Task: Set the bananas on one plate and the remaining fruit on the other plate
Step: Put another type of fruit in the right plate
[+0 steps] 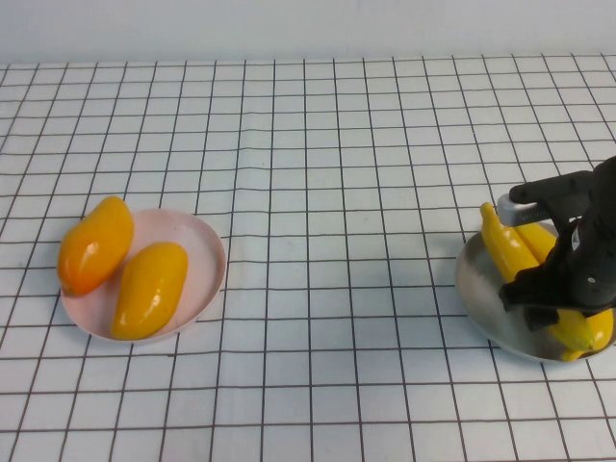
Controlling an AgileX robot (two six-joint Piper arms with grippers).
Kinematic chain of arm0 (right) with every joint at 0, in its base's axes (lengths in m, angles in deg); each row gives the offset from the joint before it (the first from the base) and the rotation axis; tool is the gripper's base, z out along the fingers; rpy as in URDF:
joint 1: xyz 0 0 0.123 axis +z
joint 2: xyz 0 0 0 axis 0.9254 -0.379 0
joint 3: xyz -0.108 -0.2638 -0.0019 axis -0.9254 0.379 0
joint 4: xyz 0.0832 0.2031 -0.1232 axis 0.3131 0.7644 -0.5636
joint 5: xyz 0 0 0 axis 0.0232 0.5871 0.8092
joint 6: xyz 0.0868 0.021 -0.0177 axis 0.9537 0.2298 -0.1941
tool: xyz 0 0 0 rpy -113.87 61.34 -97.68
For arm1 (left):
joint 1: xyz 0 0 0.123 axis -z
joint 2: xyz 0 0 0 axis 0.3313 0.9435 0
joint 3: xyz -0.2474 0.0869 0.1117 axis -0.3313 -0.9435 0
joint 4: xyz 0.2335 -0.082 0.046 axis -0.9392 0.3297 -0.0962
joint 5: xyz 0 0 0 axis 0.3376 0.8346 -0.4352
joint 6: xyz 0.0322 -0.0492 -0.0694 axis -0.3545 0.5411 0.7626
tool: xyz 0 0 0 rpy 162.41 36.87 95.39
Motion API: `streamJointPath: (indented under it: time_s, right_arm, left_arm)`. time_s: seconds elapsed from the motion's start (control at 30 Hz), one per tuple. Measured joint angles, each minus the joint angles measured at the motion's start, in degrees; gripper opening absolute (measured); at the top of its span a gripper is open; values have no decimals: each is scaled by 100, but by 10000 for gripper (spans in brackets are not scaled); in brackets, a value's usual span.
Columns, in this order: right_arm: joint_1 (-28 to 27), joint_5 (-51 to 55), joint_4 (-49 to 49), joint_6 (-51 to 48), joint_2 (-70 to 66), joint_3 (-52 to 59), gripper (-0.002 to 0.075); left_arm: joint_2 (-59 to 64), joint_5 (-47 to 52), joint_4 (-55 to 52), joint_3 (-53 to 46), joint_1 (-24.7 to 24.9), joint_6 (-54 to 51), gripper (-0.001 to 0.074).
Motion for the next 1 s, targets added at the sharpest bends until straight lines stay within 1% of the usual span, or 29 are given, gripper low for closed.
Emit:
streamJointPath:
  time_s: [0.03,0.1,0.2,0.27,0.37,0.6,0.7,0.83,1.0]
  right_arm:
    - [0,41,-15,24,0,0,456]
    - [0,162,-78,48,34,0,389]
    - [0,316,-161,19,207,17,239]
    - [0,312,-182,-2,474,68,238]
    - [0,42,-182,-12,1126,318,238]
    - [0,-1234,-169,-12,3475,1519,238]
    - [0,-1607,-218,-13,4349,1919,238]
    - [0,-1603,-269,-3,4630,2072,238]
    - [0,-1598,-400,-3,3900,2083,238]
  left_arm:
    - [0,0,0,0,0,0,-4]
    - [0,0,0,0,0,0,-4]
    - [0,0,0,0,0,0,-4]
    - [0,0,0,0,0,0,-4]
    - [0,0,0,0,0,0,-4]
    - [0,0,0,0,0,0,-4]
    - [0,0,0,0,0,0,-4]
    - [0,0,0,0,0,0,-4]
    - [0,0,0,0,0,0,-4]
